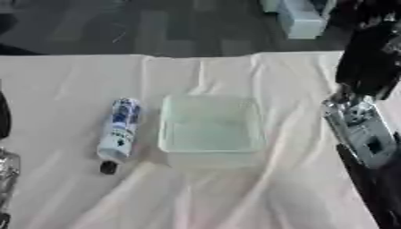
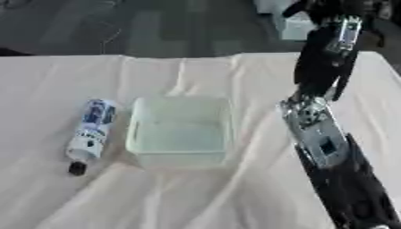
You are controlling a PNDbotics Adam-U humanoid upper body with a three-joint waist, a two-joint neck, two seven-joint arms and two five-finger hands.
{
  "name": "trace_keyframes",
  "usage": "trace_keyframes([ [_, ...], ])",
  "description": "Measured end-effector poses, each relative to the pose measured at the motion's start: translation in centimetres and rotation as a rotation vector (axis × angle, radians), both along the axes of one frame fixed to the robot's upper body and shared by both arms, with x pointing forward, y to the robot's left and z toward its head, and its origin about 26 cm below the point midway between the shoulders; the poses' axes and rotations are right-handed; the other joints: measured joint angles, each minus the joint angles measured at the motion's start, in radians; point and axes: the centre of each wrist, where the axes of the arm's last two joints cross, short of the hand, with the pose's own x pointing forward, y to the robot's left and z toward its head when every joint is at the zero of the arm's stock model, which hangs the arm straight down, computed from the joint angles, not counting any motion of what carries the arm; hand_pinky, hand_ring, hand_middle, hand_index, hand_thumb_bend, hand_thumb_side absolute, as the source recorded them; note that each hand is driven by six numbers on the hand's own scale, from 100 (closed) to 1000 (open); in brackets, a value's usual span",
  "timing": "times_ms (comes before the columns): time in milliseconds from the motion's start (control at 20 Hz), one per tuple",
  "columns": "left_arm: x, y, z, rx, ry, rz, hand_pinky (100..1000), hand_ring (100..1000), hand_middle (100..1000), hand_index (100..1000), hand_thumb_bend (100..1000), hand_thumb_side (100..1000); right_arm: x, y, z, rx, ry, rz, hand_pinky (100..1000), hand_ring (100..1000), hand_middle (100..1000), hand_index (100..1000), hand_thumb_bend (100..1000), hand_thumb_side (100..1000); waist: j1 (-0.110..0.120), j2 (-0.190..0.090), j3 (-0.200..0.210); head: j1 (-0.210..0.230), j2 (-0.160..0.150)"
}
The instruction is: Pick up objects on the table and place them in the box.
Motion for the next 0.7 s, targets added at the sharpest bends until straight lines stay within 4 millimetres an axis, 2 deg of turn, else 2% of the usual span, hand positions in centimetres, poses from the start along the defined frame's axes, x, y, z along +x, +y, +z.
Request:
trace_keyframes([
  [550, 0.0, 0.0, 0.1, 0.002, 0.000, 0.001, 772, 672, 796, 766, 109, 983, 0.0, 0.0, 0.0, -0.001, 0.000, -0.001, 385, 536, 594, 628, 100, 1000, 0.000, -0.001, 0.000, 0.000, 0.000],
  [700, 0.3, 0.1, 1.1, 0.066, 0.000, 0.020, 779, 692, 823, 789, 110, 968, 0.0, 0.0, 0.0, -0.003, 0.000, -0.003, 385, 536, 593, 628, 100, 1000, 0.002, -0.005, 0.000, 0.000, 0.000],
])
